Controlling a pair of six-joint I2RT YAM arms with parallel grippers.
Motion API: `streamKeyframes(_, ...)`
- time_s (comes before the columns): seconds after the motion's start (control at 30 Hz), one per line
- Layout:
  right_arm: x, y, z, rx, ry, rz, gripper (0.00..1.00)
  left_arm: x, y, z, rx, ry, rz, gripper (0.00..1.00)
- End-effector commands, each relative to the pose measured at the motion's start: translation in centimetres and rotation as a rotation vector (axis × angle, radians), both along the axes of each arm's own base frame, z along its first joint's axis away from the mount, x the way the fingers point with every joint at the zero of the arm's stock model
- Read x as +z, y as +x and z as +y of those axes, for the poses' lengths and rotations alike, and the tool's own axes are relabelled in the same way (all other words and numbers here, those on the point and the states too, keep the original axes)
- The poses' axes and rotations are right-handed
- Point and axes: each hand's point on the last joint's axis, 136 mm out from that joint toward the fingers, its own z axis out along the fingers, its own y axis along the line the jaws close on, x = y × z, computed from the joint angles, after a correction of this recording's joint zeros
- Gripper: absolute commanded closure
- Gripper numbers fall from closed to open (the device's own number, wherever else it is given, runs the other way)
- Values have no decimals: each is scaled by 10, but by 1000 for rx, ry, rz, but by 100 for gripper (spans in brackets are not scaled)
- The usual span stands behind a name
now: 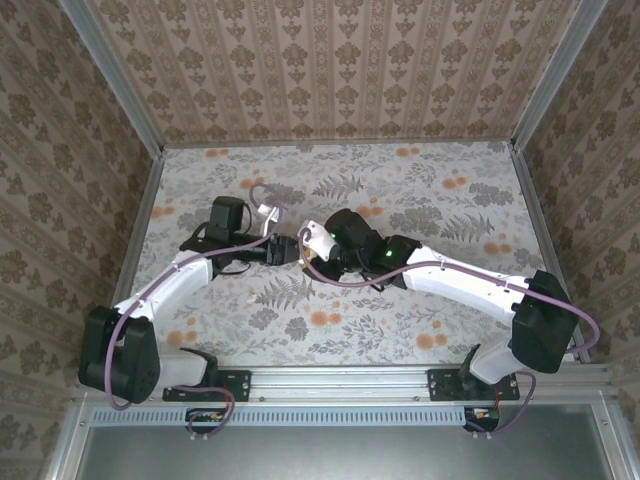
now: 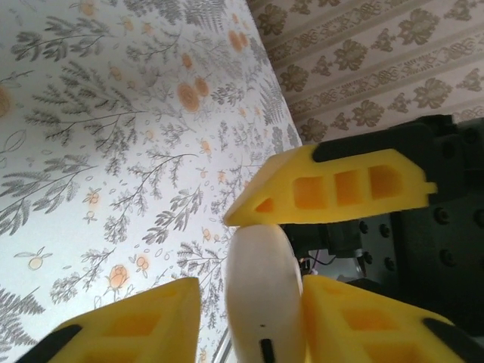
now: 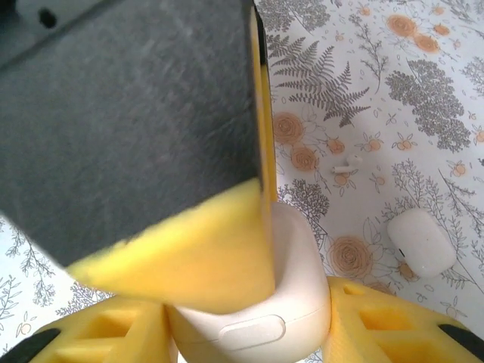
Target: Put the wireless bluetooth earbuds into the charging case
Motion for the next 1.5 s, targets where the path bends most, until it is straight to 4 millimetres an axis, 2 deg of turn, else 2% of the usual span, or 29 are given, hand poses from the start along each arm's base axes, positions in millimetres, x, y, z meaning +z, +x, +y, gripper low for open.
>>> streamKeyframes(0.0, 11, -1, -4, -7, 42, -7, 55, 11, 3, -4, -17, -19, -18, 80)
streamKeyframes(0.07, 13, 0, -7, -19, 48, -5, 51, 10, 6, -5, -11, -20, -17, 85)
streamKeyframes(0.13, 20, 3, -10, -49, 72, -4, 39, 11, 9, -5, 1, -23, -23, 88)
streamKeyframes(0.2, 39, 11, -18, -138, 132, 13, 29, 14, 16, -6, 28, -29, -45, 91)
streamKeyframes(0.3, 77, 15, -36, -263, 300, 71, 25, 25, 34, -8, 99, -60, -98, 94)
streamKeyframes(0.37, 95, 15, -47, -325, 434, 123, 22, 35, 45, -8, 152, -96, -145, 97)
streamKeyframes(0.47, 106, 18, -69, -431, 637, 219, 19, 53, 57, -9, 214, -154, -214, 100)
streamKeyframes(0.53, 106, 22, -85, -516, 746, 296, 20, 66, 60, -11, 234, -195, -254, 100)
streamKeyframes(0.6, 105, 24, -90, -543, 838, 382, 20, 78, 61, -14, 248, -232, -290, 100)
streamKeyframes(0.8, 110, 26, -72, -481, 989, 494, 22, 102, 59, -26, 250, -310, -330, 100)
streamKeyframes(0.87, 115, 28, -66, -451, 1035, 517, 23, 105, 50, -37, 221, -333, -321, 100)
streamKeyframes(1.07, 126, 36, -58, -417, 1081, 535, 29, 106, 42, -43, 207, -352, -310, 100)
streamKeyframes(1.3, 127, 40, -60, -409, 1120, 549, 48, 108, 38, -43, 207, -382, -294, 100)
streamKeyframes(1.47, 127, 41, -59, -399, 1122, 554, 49, 111, 36, -43, 201, -400, -290, 100)
